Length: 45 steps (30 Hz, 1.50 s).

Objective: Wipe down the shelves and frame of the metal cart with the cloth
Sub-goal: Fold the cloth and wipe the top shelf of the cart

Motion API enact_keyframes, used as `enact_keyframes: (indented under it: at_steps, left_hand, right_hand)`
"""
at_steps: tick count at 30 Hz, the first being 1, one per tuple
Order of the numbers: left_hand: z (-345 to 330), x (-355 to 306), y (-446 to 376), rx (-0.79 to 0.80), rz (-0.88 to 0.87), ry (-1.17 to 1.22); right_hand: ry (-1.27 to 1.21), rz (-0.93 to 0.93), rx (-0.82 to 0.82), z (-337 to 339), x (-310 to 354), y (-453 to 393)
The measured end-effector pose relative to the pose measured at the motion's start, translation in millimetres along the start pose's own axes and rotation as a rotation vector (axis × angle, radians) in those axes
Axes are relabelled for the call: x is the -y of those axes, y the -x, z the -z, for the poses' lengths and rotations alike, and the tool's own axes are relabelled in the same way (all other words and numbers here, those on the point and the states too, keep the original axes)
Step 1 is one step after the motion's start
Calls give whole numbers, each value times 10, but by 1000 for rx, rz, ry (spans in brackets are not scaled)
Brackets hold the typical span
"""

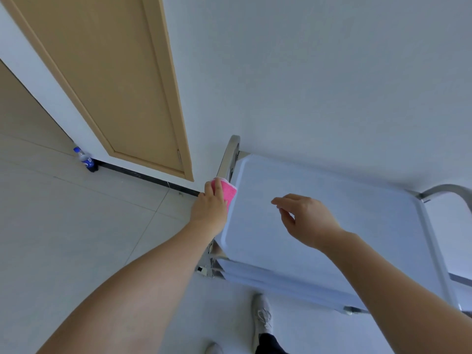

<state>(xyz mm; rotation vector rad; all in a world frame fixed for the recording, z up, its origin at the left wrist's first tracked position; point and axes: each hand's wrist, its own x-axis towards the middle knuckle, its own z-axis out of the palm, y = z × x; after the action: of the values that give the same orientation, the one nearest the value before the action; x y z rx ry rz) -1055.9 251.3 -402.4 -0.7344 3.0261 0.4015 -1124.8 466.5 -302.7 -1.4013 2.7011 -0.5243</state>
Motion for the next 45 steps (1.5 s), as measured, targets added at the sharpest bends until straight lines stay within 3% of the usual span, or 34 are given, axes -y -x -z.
enact_keyframes:
  at_steps: [4, 12, 14, 16, 20, 28, 33, 37, 42, 45]
  left_hand:
    - [-139, 67, 316, -22, -2, 29]
    - [-281, 97, 607, -313, 15, 249]
    - [-1113, 16, 950, -343, 137, 270]
    - [-1144, 78, 1014, -320, 85, 305]
    - [-1062, 207, 919, -424, 79, 311]
    - [-1374, 70, 1169, -262, 431, 434]
    - [-1230, 62, 1283, -166, 495, 380]
    - [-941, -101, 1582, -202, 373, 335]
    - [-432, -584, 1962, -170, 107, 570]
    - [-213, -872, 2158, -74, -3, 694]
  right_hand:
    - [21, 2, 22, 32, 139, 235]
    - [80, -8, 26, 265, 101, 577]
    - [131, 102, 146, -266, -199, 933]
    - [118, 105, 179, -315, -234, 959]
    - [87, 147, 178, -331, -126, 953]
    - [84, 202, 270, -469, -261, 1288]
    - [98, 215, 242, -406, -338, 1395]
    - [85, 229, 251, -306, -266, 1460]
    - [-147, 73, 238, -126, -60, 1487]
    - [-135, 147, 308, -21, 52, 1562]
